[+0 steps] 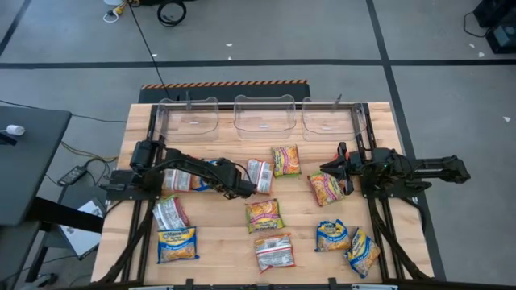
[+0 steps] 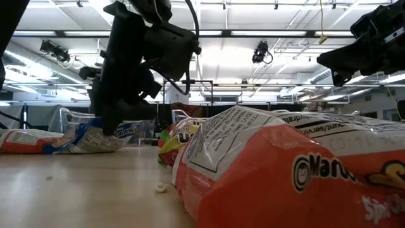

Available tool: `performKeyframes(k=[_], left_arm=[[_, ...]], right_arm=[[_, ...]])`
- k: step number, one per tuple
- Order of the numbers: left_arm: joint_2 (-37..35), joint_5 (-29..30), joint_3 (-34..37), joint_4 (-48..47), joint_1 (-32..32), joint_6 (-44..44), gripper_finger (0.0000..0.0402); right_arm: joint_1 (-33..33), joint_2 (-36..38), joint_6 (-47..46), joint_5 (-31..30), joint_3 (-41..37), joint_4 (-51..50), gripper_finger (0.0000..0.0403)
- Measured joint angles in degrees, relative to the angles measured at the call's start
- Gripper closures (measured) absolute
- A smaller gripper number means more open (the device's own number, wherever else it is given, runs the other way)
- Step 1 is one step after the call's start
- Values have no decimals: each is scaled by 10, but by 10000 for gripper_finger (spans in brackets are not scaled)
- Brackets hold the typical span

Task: Sort Maruchan noodles
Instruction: Put the blue noodle pack into the left transparent bin

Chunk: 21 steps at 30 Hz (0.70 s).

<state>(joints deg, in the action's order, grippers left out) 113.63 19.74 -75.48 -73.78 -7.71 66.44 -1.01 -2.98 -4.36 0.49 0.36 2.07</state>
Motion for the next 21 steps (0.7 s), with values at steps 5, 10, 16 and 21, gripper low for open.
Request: performKeyframes(k=[5, 10, 16, 21], left_arm=[[-6, -8, -16, -8, -1, -20, 391], [-73, -4, -59, -23, -20, -9, 396], [-216, 73, -97, -62, -39, 79, 398], [-321, 192, -97, -99, -17, 109, 399]], right_arm=[[0, 0, 0, 0, 0, 0, 350], [0, 0, -1, 0, 0, 0, 350], [0, 0, -35, 0, 0, 0, 350], [0, 0, -36, 1, 0, 9, 350]])
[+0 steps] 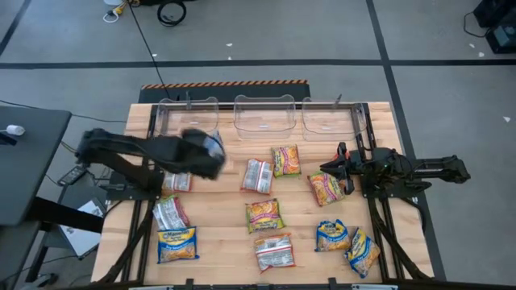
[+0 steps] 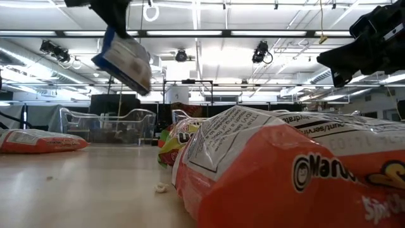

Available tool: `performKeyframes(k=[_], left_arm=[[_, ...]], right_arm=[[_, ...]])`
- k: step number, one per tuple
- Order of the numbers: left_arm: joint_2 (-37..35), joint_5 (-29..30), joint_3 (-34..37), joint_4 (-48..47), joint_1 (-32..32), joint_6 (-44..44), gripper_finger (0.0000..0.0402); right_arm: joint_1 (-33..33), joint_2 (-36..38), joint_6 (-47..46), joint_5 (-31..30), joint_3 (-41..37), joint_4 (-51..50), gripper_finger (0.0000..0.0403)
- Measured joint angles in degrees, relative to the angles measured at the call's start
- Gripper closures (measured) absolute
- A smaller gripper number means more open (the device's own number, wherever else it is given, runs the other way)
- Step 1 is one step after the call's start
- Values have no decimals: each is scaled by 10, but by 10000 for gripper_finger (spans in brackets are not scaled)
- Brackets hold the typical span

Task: Sort Maruchan noodles
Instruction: Put the blue noodle pack into the left transparent bin

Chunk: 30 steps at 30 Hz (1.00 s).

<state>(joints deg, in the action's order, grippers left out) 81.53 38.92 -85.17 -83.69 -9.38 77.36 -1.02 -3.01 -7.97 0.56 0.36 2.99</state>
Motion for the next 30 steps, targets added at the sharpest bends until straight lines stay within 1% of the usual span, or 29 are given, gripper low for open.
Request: performKeyframes(k=[2, 5, 9, 11, 13, 15, 17, 19, 21, 24, 27, 30], left_arm=[[-34, 48, 0, -16, 28, -4, 400], [-71, 100, 0, -13, 97, -55, 400], [-81, 109, 0, 50, 208, -193, 400], [-75, 107, 11, 120, 256, -271, 400], [-65, 79, 35, 207, 299, -338, 401], [-54, 45, 64, 261, 337, -377, 401], [-44, 24, 95, 303, 371, -390, 401], [-38, 11, 130, 322, 403, -397, 401], [-35, -3, 165, 369, 425, -408, 401], [-35, -38, 223, 443, 445, -411, 401], [-35, -62, 278, 538, 445, -411, 401], [-26, -73, 317, 596, 438, -386, 401]], right_arm=[[0, 0, 1, 0, 0, 13, 350], [0, 0, 1, 0, 0, 26, 350], [0, 0, 1, -6, 0, 65, 350], [0, 0, 0, -8, 0, 75, 350], [0, 0, 1, -8, 0, 77, 350], [0, 0, -2, -8, 0, 75, 350], [0, 0, -7, -6, 0, 73, 350], [0, 0, -14, -3, 0, 72, 350], [0, 0, -15, 6, 0, 67, 350], [0, 0, -15, 20, 0, 65, 350], [0, 0, -26, 24, 0, 65, 350], [0, 0, -41, 24, 0, 64, 350]])
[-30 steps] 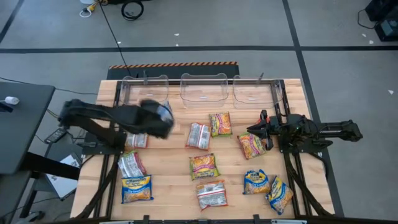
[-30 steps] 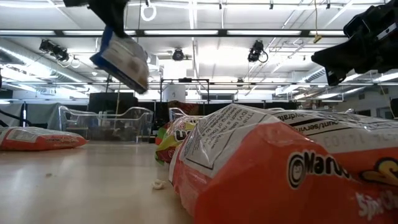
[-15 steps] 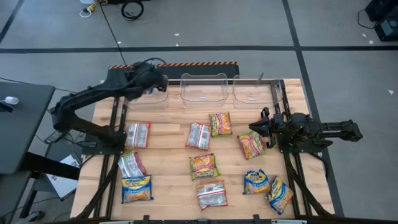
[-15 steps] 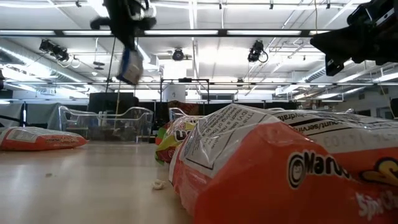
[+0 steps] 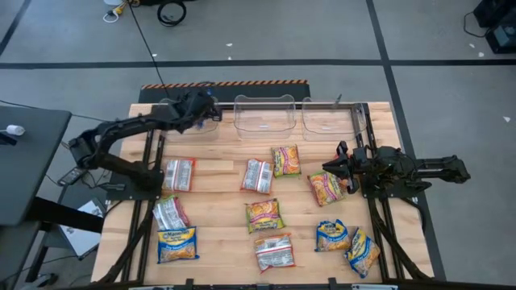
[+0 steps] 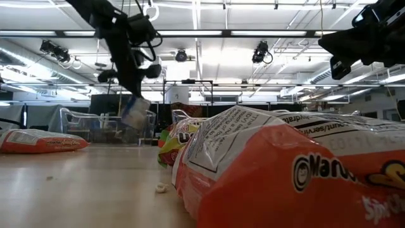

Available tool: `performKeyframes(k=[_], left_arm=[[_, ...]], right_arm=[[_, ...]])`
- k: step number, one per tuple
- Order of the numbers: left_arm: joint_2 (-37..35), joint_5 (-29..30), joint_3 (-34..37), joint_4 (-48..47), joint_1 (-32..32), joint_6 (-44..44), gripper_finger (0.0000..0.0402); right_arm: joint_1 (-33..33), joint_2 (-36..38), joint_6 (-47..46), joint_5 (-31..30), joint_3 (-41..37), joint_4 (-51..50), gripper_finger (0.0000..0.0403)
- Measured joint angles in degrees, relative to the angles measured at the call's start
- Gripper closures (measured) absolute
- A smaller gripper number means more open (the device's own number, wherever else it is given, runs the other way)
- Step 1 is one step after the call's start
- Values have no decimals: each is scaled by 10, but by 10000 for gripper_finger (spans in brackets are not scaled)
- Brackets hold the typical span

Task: Sort Maruchan noodles
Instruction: Put the blue noodle pack into the left transparent bin

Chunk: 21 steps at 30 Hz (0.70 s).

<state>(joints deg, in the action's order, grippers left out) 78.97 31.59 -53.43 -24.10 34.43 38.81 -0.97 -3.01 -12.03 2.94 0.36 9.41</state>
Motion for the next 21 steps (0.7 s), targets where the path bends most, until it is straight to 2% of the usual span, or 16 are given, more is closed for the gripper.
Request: performKeyframes(k=[3, 8, 15, 21], left_arm=[[14, 2, 21, 35, -1, 12, 401], [52, 4, 34, 34, -19, 47, 389], [73, -19, 33, 30, -41, 69, 369], [69, -63, 33, 16, -32, 101, 367]], right_arm=[[0, 0, -5, 0, 0, 0, 350], [0, 0, -5, 0, 0, 0, 350], [0, 0, -5, -3, 0, 0, 350], [0, 0, -13, -6, 0, 0, 350]])
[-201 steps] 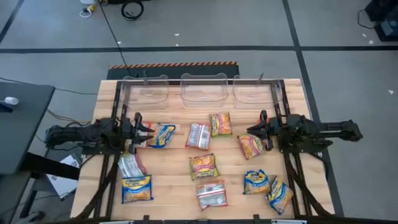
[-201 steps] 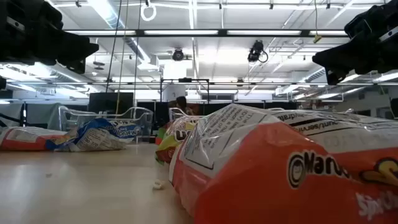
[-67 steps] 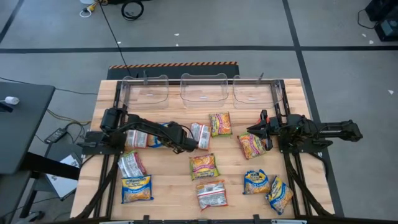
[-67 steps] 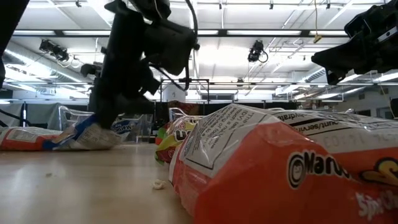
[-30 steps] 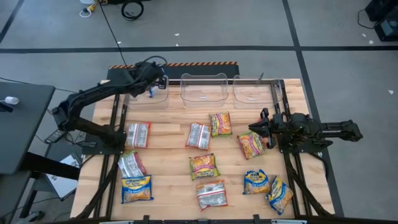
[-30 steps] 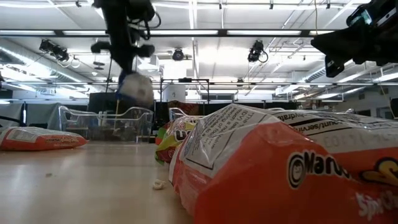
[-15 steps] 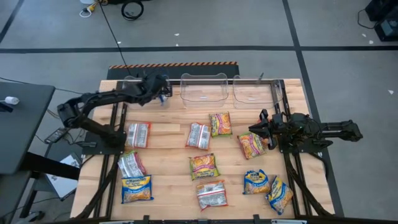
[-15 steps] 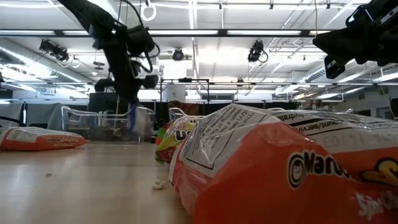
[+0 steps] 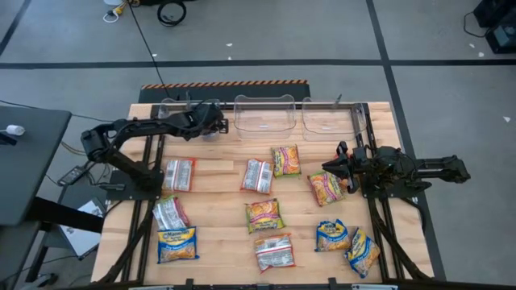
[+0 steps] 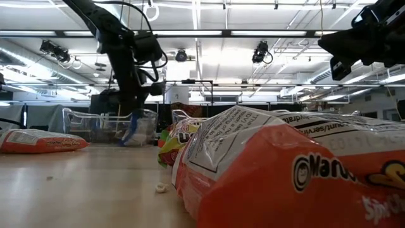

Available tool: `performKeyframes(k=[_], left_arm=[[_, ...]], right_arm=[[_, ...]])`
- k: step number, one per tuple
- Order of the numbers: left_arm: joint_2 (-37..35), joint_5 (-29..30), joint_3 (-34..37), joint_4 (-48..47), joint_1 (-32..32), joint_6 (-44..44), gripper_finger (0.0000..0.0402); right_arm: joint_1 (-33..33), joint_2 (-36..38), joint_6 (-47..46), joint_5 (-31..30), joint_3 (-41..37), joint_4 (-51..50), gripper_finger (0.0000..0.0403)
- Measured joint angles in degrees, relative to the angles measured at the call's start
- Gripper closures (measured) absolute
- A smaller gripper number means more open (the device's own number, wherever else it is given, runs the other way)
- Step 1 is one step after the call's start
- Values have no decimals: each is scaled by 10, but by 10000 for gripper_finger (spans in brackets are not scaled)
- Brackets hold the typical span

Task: Sort Maruchan noodles
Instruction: Put the blue noodle pack into the left transparent bin

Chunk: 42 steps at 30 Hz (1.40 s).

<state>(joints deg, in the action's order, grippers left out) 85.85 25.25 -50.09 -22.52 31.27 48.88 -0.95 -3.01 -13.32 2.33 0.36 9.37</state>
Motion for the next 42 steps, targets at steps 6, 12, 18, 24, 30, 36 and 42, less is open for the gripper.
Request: performKeyframes(k=[6, 12, 18, 24, 30, 36, 42], left_arm=[[-1, -31, -7, -1, 8, -4, 361], [-1, -54, -36, -10, 5, -29, 317], [-5, -116, -107, -94, 1, -84, 274], [-56, -126, -185, -184, -46, -122, 269], [-138, -163, -209, -298, -179, -74, 269], [-146, -157, -208, -410, -404, 127, 269], [-79, -173, -208, -360, -606, 245, 269]], right_arm=[[0, 0, -16, -24, 0, 0, 350], [0, 0, -26, -27, 0, 3, 350], [0, 0, -93, -19, 0, 56, 350], [0, 0, -111, -19, 0, 65, 350], [0, 0, -170, -12, 0, 97, 350], [0, -3, -163, -60, 0, 83, 350], [7, -29, -172, -66, 7, 77, 350]])
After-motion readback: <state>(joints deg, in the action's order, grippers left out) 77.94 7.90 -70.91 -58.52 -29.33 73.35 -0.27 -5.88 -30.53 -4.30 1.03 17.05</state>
